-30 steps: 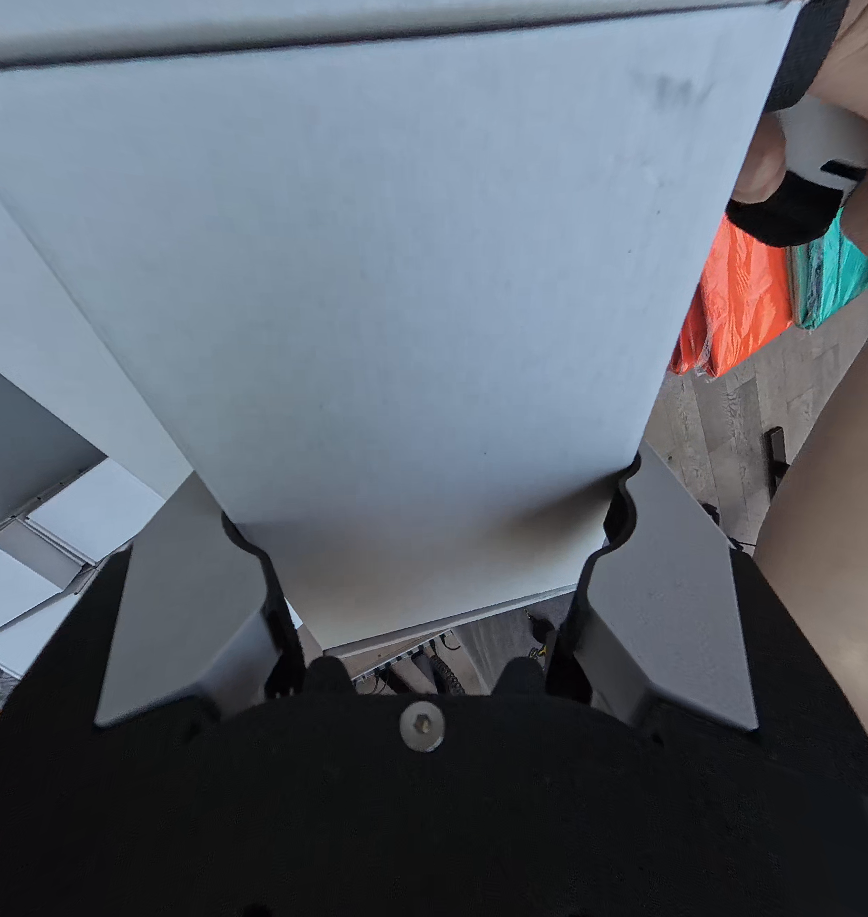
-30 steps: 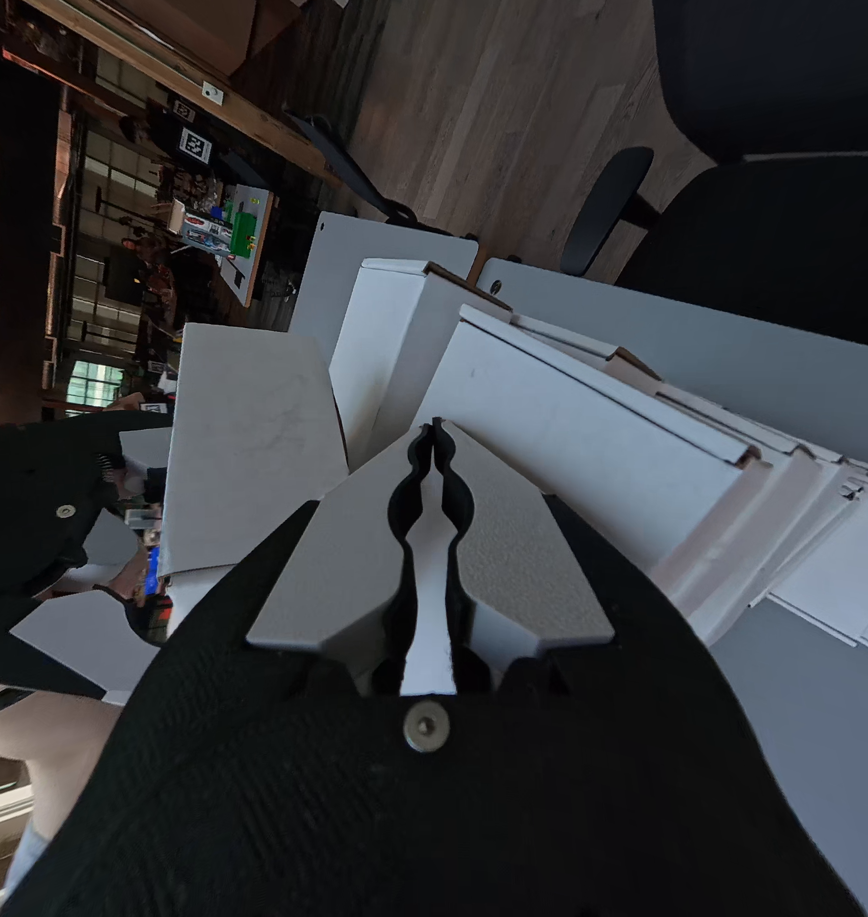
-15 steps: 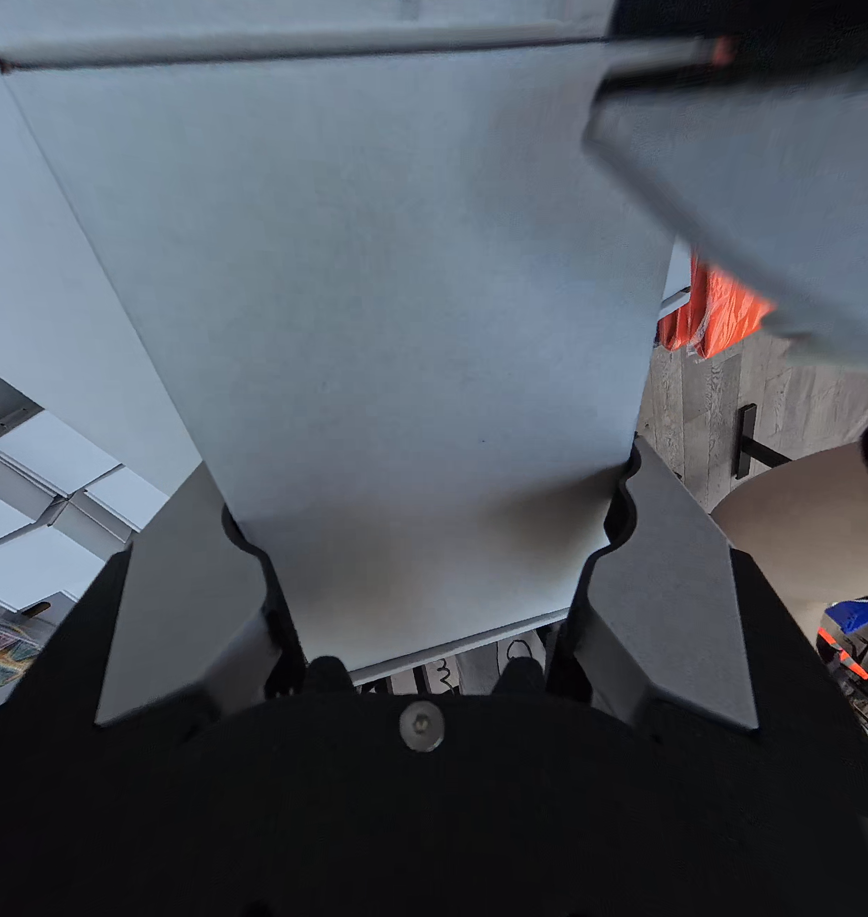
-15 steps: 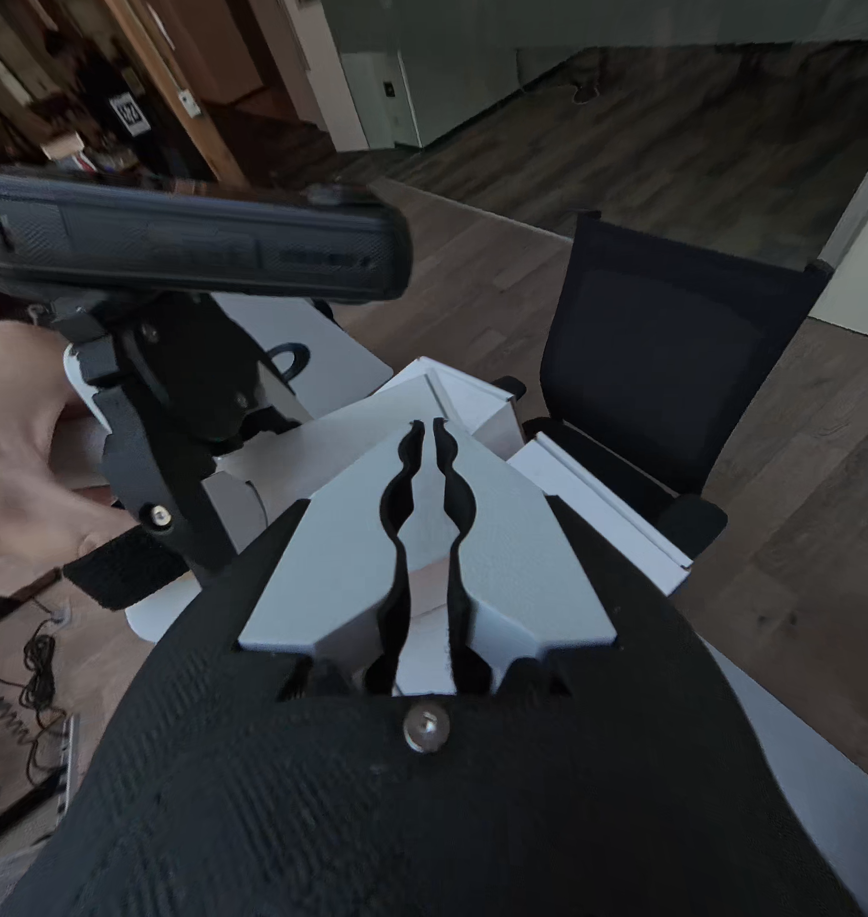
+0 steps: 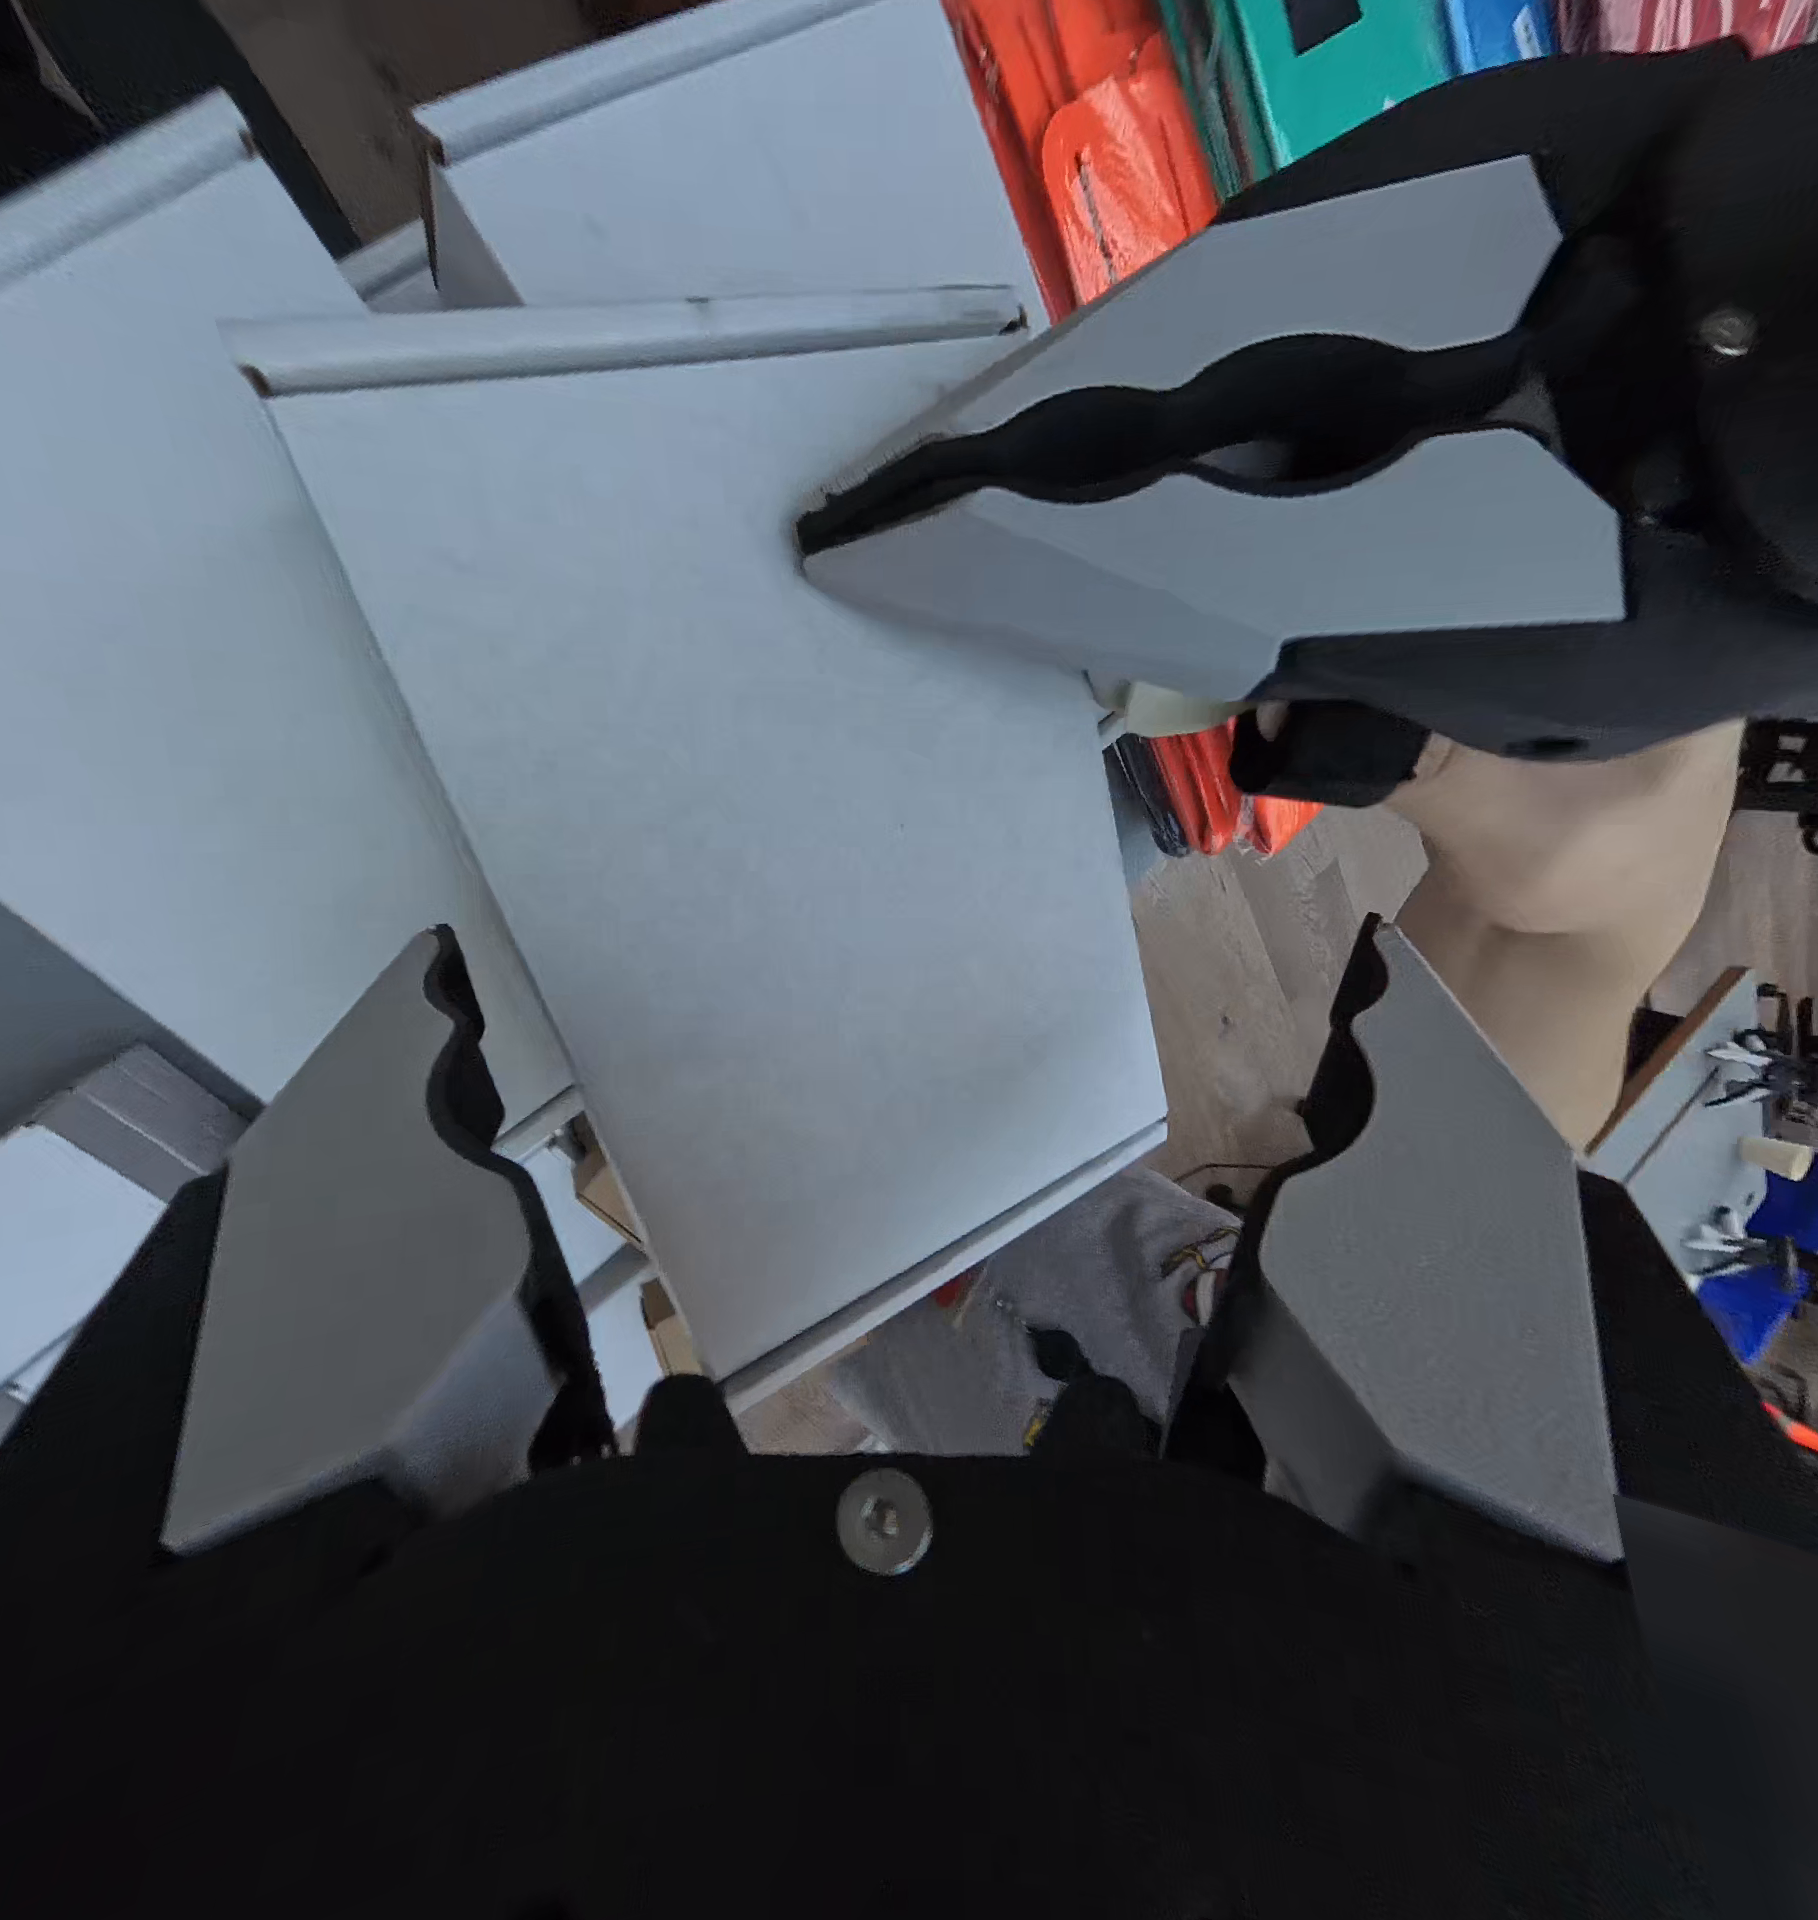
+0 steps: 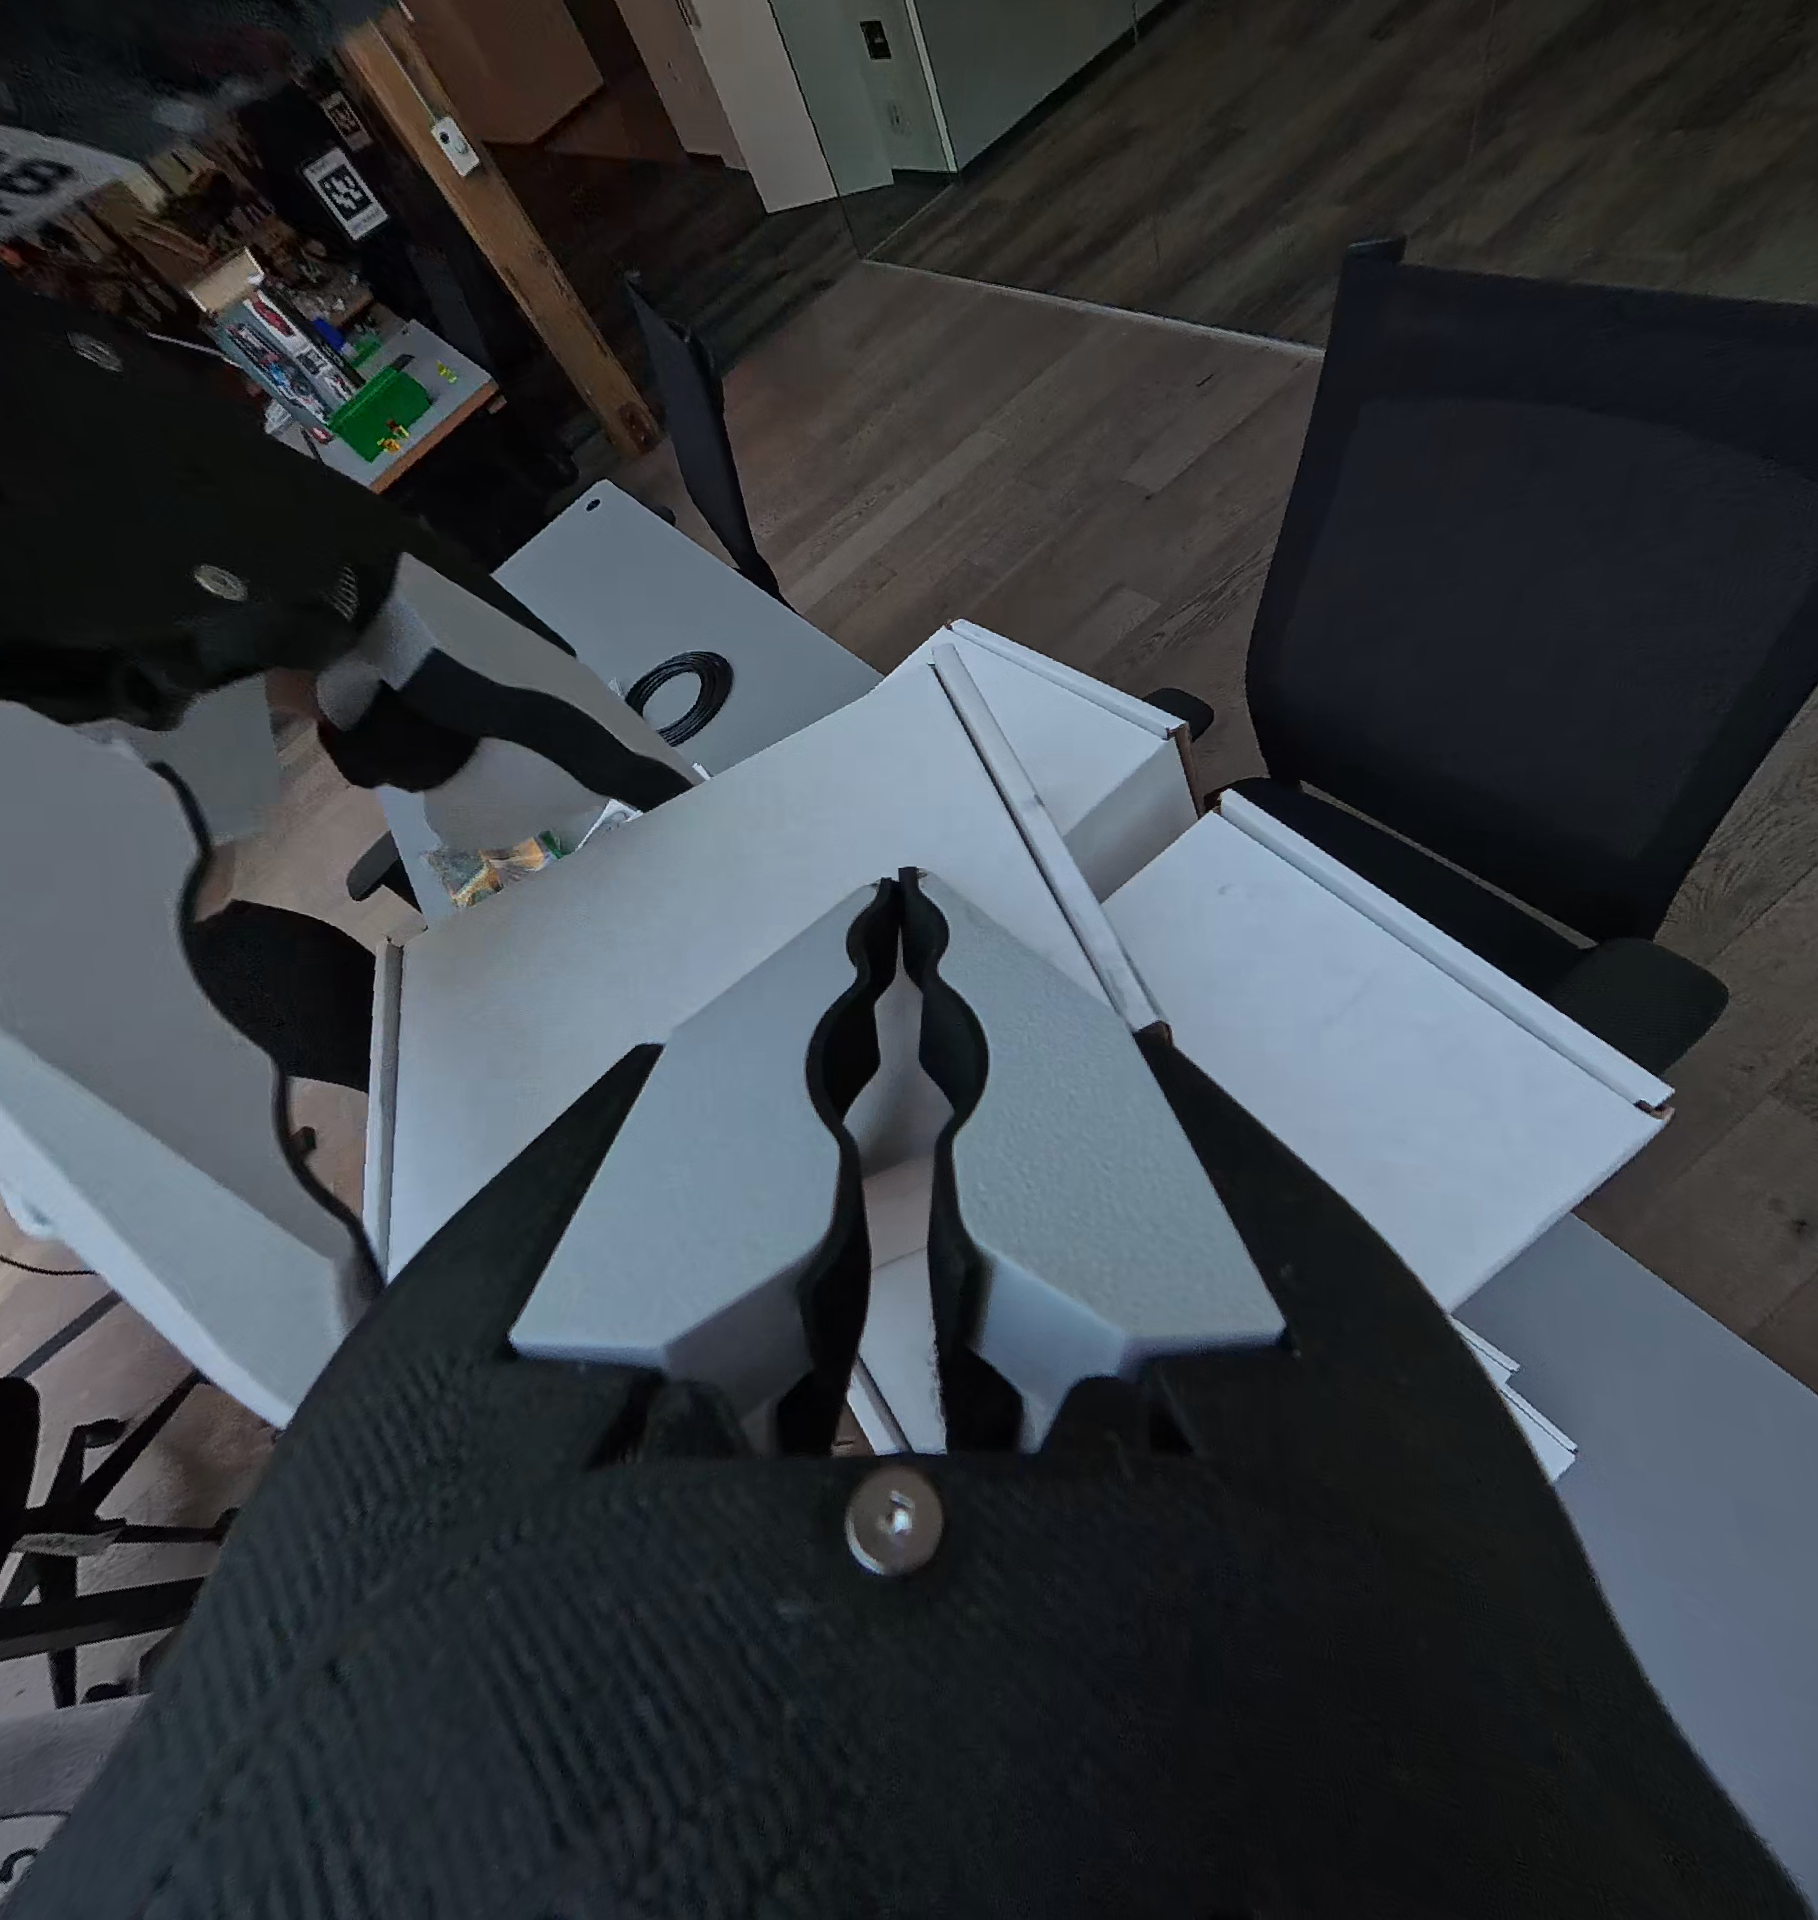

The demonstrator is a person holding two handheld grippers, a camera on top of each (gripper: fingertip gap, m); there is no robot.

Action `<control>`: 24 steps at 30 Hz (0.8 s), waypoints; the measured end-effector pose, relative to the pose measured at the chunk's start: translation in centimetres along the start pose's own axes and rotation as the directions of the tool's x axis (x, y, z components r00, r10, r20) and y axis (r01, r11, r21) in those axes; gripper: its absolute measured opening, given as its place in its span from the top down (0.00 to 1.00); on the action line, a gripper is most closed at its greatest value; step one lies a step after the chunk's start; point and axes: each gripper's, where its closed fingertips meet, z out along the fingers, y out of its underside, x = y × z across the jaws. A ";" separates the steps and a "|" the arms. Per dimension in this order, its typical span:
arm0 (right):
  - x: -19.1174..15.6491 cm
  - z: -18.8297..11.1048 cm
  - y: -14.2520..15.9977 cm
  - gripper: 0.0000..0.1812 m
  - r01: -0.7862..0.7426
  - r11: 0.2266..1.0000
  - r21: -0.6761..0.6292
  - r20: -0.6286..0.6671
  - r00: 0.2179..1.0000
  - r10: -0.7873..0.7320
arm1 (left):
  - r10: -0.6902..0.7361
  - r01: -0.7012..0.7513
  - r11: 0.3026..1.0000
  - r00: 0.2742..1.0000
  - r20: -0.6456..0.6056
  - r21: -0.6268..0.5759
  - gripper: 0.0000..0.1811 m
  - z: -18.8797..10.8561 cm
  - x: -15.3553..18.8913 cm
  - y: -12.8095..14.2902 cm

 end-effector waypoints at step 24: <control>-0.3 0.5 -0.3 1.00 0.064 0.996 -0.063 -0.060 0.996 -0.067 | 0.455 -0.312 0.562 0.890 0.029 0.766 0.13 -1.1 -6.2 3.4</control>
